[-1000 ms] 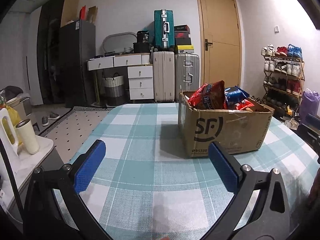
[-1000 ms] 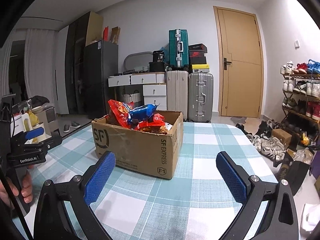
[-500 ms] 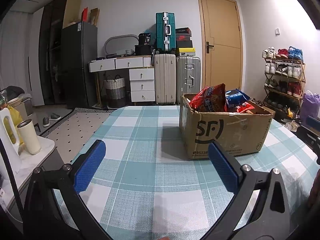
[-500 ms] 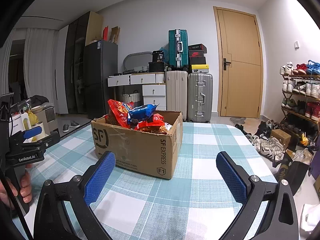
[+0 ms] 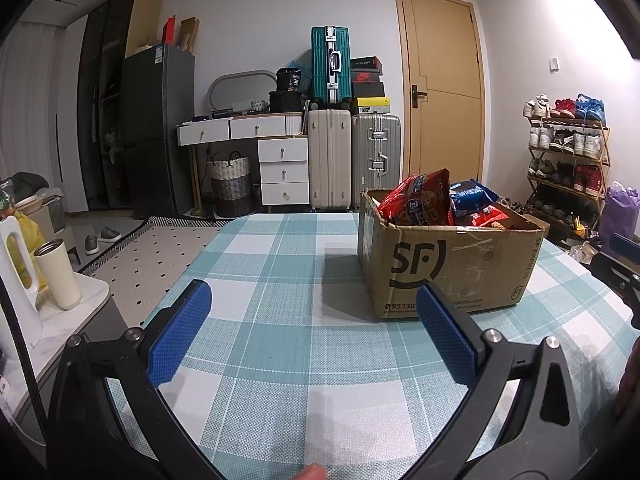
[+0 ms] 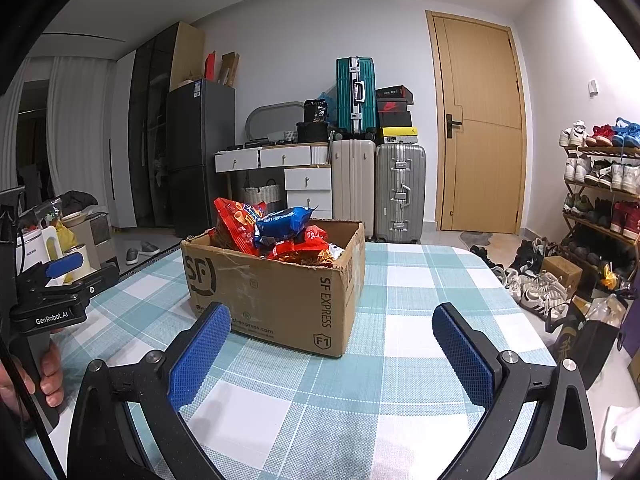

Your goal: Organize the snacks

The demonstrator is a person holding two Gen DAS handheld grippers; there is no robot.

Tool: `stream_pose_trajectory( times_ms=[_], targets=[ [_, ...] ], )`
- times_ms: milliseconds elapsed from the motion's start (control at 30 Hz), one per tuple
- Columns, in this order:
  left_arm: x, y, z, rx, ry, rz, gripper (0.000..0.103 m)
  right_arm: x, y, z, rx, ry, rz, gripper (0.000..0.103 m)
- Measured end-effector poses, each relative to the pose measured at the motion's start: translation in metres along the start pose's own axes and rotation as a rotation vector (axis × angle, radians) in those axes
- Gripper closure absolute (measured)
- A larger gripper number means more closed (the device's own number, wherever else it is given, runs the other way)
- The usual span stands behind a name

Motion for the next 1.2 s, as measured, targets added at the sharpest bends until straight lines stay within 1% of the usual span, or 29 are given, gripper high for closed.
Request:
stream_pose_trajectory(
  times_ms=[1000,1200],
  targets=[
    [-0.0005,-0.0006,-0.0001,-0.002,0.008,0.002,0.001,0.0005,-0.0010,0.0002,-0.002,-0.001,-0.002,0.000],
    [-0.0005,-0.0011,0.0000,-0.002,0.008,0.003,0.001,0.0000,0.0047,0.0002,-0.009,0.001,-0.009,0.000]
  ],
)
Point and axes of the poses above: each gripper's, at about its wrist camera, not at the fingertips, and x roughly against the way its jaws point, z to its right, y to its underside, the point moved 6 cm from there along -x, roughly the way its jaws point, and after that the axes turned 4 degrees about x, right-handed, at the moved point
